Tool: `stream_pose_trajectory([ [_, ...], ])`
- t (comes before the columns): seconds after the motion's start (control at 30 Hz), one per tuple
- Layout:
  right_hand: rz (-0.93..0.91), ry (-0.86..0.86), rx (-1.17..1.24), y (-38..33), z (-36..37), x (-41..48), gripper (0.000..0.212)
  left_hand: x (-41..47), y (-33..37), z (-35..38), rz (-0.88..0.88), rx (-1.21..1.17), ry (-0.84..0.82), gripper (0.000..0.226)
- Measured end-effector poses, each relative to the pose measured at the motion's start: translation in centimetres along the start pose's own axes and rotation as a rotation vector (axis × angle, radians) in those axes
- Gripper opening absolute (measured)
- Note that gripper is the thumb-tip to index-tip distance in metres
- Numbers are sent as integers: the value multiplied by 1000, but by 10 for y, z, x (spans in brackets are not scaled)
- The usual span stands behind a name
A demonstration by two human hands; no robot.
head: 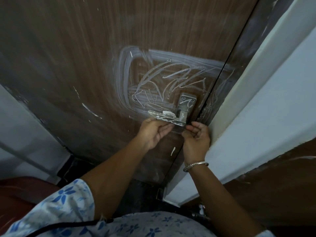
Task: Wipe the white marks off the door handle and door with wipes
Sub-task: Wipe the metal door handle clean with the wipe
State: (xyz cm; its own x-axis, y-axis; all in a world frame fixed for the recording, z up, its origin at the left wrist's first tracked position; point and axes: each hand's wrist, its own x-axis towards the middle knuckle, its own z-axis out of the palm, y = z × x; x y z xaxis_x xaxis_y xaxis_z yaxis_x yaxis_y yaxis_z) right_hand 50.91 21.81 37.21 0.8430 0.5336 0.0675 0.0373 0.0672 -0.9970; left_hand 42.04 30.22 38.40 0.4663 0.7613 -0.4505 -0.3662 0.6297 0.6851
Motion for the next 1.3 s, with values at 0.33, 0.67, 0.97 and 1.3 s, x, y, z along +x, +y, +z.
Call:
stream_pose_trajectory([
  [0.33, -6, -11, 17, -1, 1, 4, 35, 0, 13, -19, -185, 28, -176, 38],
  [0.67, 21, -49, 34, -3, -1, 4, 33, -3, 14, -23, -275, 110, -218, 61],
  [0.97, 22, -77, 36, -3, -3, 6, 33, 1, 36, -21, -339, 182, -188, 82],
  [1.3, 30, -112, 19, 1, -5, 4, 37, 8, 64, -21, -309, 306, -299, 76],
])
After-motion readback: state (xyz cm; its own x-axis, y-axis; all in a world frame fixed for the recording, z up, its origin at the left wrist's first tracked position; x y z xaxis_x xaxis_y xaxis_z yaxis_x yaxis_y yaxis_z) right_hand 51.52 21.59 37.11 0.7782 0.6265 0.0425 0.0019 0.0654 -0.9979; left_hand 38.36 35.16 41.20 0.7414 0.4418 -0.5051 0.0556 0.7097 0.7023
